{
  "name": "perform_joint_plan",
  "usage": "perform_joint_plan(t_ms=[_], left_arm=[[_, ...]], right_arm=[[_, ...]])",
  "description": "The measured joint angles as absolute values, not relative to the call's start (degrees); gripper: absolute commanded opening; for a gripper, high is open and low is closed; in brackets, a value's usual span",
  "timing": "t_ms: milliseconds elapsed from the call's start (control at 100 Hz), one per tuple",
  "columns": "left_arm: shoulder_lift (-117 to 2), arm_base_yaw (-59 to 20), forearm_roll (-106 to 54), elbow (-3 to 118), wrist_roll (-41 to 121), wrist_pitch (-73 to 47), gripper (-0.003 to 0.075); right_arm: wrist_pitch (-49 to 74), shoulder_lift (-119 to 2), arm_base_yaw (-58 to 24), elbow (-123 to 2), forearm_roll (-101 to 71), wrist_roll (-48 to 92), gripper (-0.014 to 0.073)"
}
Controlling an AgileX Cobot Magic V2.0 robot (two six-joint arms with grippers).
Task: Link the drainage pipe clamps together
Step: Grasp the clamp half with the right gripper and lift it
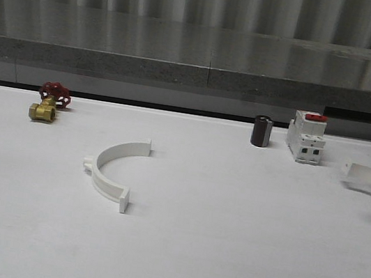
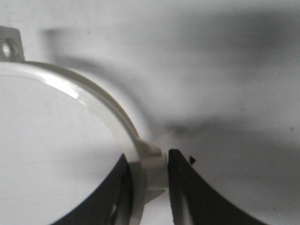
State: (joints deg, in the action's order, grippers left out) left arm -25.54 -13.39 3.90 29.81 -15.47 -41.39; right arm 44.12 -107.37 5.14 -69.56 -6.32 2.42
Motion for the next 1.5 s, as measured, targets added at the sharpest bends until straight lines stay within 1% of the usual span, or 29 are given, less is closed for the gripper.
perform_joint_plan(t_ms=[170, 430, 560, 670, 770, 1100, 1500], left_arm=[[-25.5, -13.4, 3.9, 29.8, -15.5, -41.4, -0.002], [-25.5, -13.4, 3.9, 29.8, -15.5, -41.4, -0.002], [-25.5, -13.4, 3.9, 29.8, -15.5, -41.4, -0.002], [-25.5, -13.4, 3.9, 29.8, -15.5, -41.4, -0.002], [-25.5, -13.4, 3.9, 29.8, -15.5, -41.4, -0.002], [-25.5, -13.4, 3.9, 29.8, -15.5, -41.4, -0.002], [-25.5, -13.4, 3.9, 29.8, -15.5, -41.4, -0.002]], right_arm=[[45.3, -106.6, -0.8, -70.6, -4.8, -3.4, 0.015], [46.5, -105.5, -13.0, -70.9, 6.7, -25.7, 0.015], [46.9, -105.5, -18.5, -71.0, 8.5, -32.7, 0.015], [46.9, -105.5, -21.5, -71.0, 8.6, -36.5, 0.015], [46.9, -105.5, -22.7, -71.0, 8.6, -38.2, 0.015], [46.8, -105.5, -22.7, -71.0, 8.6, -39.1, 0.015], [43.6, -105.5, -22.7, -71.0, 7.7, -39.2, 0.015]])
